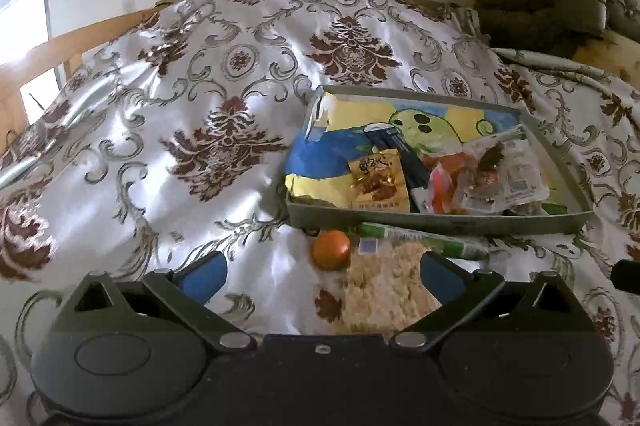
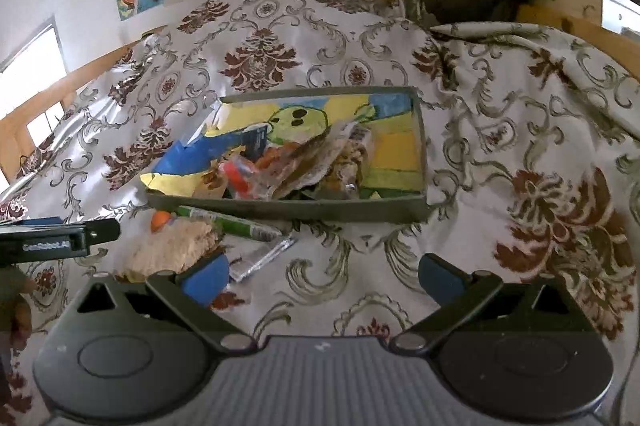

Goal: Organize snacks
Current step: 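Lower the open left tool over the puffed-rice bar in its clear bag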

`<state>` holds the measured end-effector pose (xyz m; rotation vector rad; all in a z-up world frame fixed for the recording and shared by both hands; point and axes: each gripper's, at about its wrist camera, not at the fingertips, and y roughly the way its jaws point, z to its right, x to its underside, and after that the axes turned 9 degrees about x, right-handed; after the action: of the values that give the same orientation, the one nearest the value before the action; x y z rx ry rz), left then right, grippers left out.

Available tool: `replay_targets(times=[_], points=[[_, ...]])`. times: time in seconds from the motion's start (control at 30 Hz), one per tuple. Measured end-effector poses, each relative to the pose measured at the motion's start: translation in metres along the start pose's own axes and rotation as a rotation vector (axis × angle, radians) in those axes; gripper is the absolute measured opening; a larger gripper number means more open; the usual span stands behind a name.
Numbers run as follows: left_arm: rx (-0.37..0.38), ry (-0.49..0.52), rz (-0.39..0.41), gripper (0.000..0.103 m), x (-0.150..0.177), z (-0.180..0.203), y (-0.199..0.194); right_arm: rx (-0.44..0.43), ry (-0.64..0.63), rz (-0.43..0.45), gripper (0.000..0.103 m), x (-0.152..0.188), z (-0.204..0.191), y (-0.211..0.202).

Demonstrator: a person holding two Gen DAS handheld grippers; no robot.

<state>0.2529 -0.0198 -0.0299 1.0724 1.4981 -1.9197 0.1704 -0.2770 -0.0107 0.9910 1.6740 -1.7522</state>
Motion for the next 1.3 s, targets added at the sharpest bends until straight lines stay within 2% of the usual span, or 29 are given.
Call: replay_targets(times=[0.13,0.3,0.43,0.57,0.77,0.87,0.93,1.0,1.1,1.17,1.3], points=[[0.030,0.036,-0.003,0.102,0.002,-0.001,0.015,0.001,-0.024,0.016,0.103,-0.001,-0.006,0.015],[0.083,0.052,-0.012,0.102,0.006,-0.004,0.035,0.046,-0.027,-0.024,0.103,-0.001,-0.014,0.047],[0.129,0.003,-0.047,0.102,0.008,-0.010,0.051,0.021,0.011,-0.074,0.103,0.000,-0.015,0.068],[0.176,-0.073,-0.067,0.102,0.012,-0.016,0.064,0.007,-0.015,-0.082,0.103,0.000,-0.021,0.079],[0.188,-0.039,-0.085,0.102,0.012,-0.012,0.075,-0.027,-0.050,-0.095,0.102,-0.002,-0.030,0.088],[0.197,-0.017,-0.085,0.102,0.013,-0.011,0.076,-0.060,-0.056,-0.105,0.093,0.000,-0.036,0.090],[0.203,-0.019,-0.085,0.102,0.014,-0.013,0.076,-0.088,-0.053,-0.126,0.091,0.001,-0.039,0.094],[0.214,-0.041,-0.089,0.102,0.015,-0.017,0.077,-0.092,-0.060,-0.148,0.081,0.002,-0.044,0.099],[0.243,-0.098,-0.101,0.102,0.017,-0.024,0.080,-0.085,-0.072,-0.156,0.075,0.002,-0.051,0.105],[0.254,-0.126,-0.111,0.102,0.017,-0.028,0.082,-0.097,-0.069,-0.153,0.062,0.001,-0.053,0.108],[0.253,-0.127,-0.130,0.102,0.015,-0.026,0.083,-0.115,-0.088,-0.158,0.048,0.000,-0.059,0.112]])
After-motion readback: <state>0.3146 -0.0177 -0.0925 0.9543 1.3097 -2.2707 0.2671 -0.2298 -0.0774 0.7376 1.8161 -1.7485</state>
